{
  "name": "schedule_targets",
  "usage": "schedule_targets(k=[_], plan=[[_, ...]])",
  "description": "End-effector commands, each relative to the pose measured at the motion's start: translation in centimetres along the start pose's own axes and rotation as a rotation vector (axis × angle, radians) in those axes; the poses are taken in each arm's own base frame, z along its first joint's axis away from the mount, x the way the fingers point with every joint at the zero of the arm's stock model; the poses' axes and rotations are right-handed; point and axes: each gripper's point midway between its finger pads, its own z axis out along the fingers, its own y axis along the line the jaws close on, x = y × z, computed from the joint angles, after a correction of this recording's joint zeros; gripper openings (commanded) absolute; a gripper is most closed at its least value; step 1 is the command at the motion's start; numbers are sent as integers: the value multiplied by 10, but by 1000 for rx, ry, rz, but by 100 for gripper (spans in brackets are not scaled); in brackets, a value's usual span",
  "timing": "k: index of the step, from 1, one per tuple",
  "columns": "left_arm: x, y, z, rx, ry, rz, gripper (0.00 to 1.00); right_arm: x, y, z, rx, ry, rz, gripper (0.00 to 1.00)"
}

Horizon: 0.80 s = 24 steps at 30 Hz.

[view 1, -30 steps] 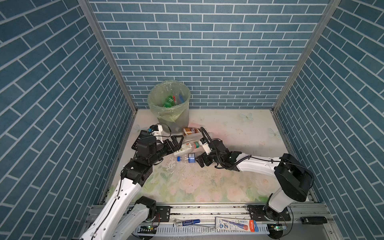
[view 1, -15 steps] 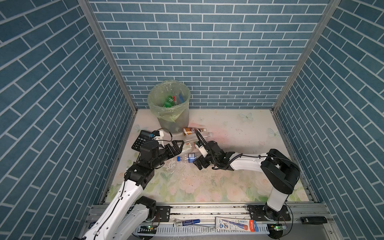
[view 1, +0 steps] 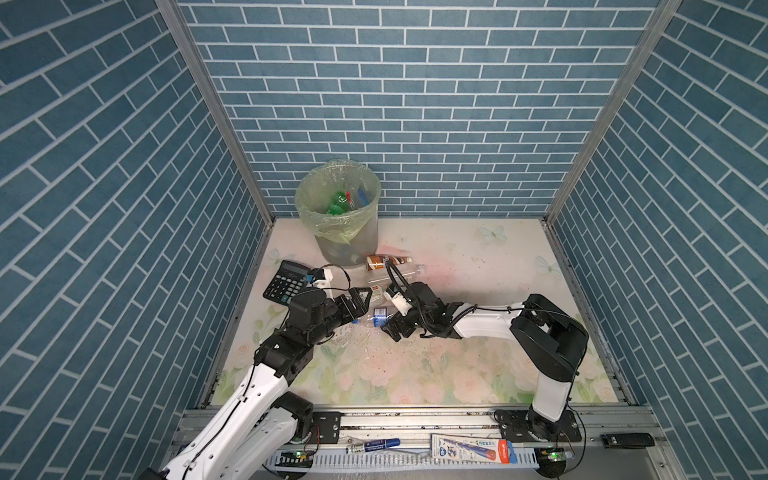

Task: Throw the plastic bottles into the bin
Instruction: 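Lower the left arm back while right gripper descends onto the other water bottle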

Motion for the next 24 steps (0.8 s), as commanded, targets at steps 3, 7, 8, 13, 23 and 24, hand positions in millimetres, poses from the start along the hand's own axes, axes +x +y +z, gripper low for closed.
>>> schedule_targets(k=[3, 7, 8, 13, 23, 24], plan=[[-1, 6, -8, -33, -28, 18, 99, -14, 7, 4, -34, -28, -43, 91], [-1, 8, -14, -43, -30, 28, 99, -15, 10, 2, -38, -32, -44, 89], [-1, 8, -15, -46, -32, 31, 99, -15, 10, 2, -40, -33, -45, 88], [0, 12, -16, -69, -27, 44, 99, -13, 10, 1, -40, -32, -51, 83], [2, 16, -12, -85, -15, 35, 99, -9, 19, -1, -60, -29, -81, 73], [2, 16, -12, -85, -13, 34, 99, -9, 21, -1, -63, -28, -88, 73]])
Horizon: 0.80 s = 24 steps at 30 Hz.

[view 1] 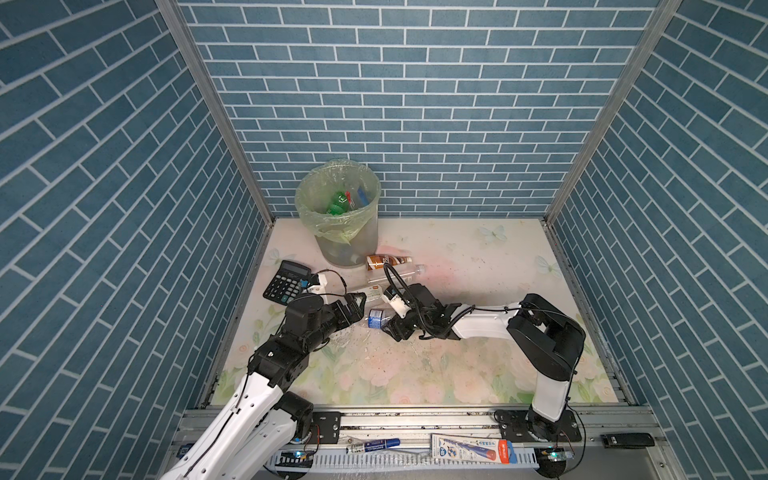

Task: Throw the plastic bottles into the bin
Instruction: 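Lower the left arm back while right gripper descends onto the other water bottle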

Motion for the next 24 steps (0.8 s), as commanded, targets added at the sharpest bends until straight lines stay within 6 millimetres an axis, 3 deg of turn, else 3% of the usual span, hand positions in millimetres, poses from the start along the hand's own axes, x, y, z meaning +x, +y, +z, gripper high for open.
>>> schedule_targets(k=[1, 12, 18, 24], plan=[[-1, 0, 0, -10, -3, 12, 99, -11, 12, -5, -29, -28, -66, 73], [2, 5, 1, -17, -8, -7, 99, -20, 3, -14, 41, 15, -163, 96], [2, 7, 1, -19, -17, -9, 99, -25, 10, -6, -3, 20, -178, 96], [3, 8, 1, -21, -11, -9, 99, -19, 13, 4, -38, 33, -169, 91]])
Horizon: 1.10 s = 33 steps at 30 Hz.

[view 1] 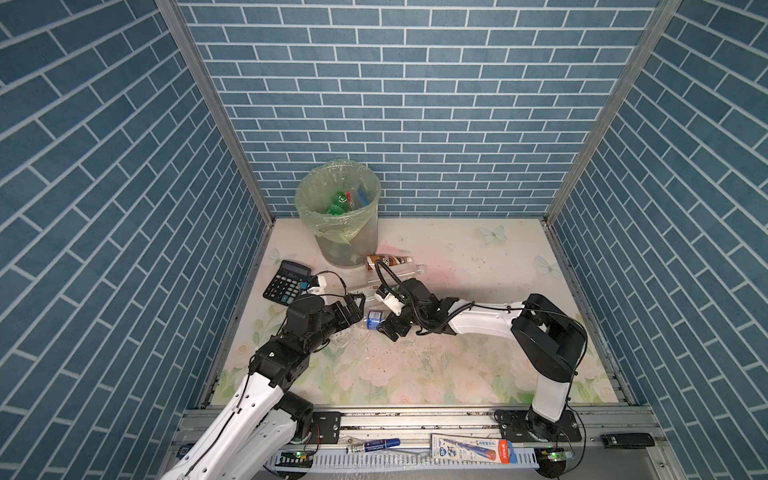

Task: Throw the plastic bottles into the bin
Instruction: 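Lower the left arm back while right gripper descends onto the other water bottle, then close the right gripper on the blue-labelled water bottle and lift it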

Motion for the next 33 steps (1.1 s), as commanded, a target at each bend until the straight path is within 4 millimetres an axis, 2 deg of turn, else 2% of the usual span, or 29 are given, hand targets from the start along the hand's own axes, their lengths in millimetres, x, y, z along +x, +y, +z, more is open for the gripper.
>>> schedule_targets(k=[1, 10, 16, 25, 33], plan=[[3, 4, 1, -8, -1, 5, 99, -4, 6, 7, -37, -1, -44, 91], [7, 9, 5, -16, 6, -3, 99, 1, 11, 21, -82, 1, -23, 82], [6, 11, 5, -23, -1, -16, 99, 5, 13, 25, -97, 10, -17, 71], [5, 10, 3, -24, -3, -37, 99, 0, 18, 18, -124, -14, -14, 57], [-1, 1, -4, 10, -13, -126, 99, -16, 22, 2, -128, -75, 7, 52]])
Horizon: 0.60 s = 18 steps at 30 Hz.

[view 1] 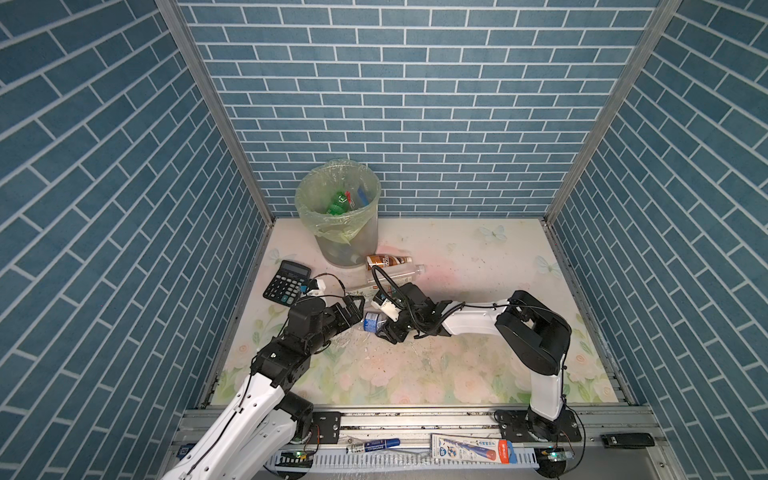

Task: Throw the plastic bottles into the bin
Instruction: 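Close the right gripper on the blue-labelled water bottle and lift it, then close the left gripper on the bottle's blue cap while right gripper holds it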

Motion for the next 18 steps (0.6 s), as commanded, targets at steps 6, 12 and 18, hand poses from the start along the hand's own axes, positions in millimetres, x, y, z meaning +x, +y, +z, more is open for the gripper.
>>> schedule_targets(k=[6, 12, 18], plan=[[-19, -25, -17, 110, -68, -140, 99, -47, 13, -38, -23, -159, -3, 51], [-29, -31, -12, 150, -111, -273, 99, -79, 8, -76, 32, -261, 27, 48], [-44, -51, 6, 169, -106, -293, 99, -105, 11, -109, 49, -321, 19, 47]])
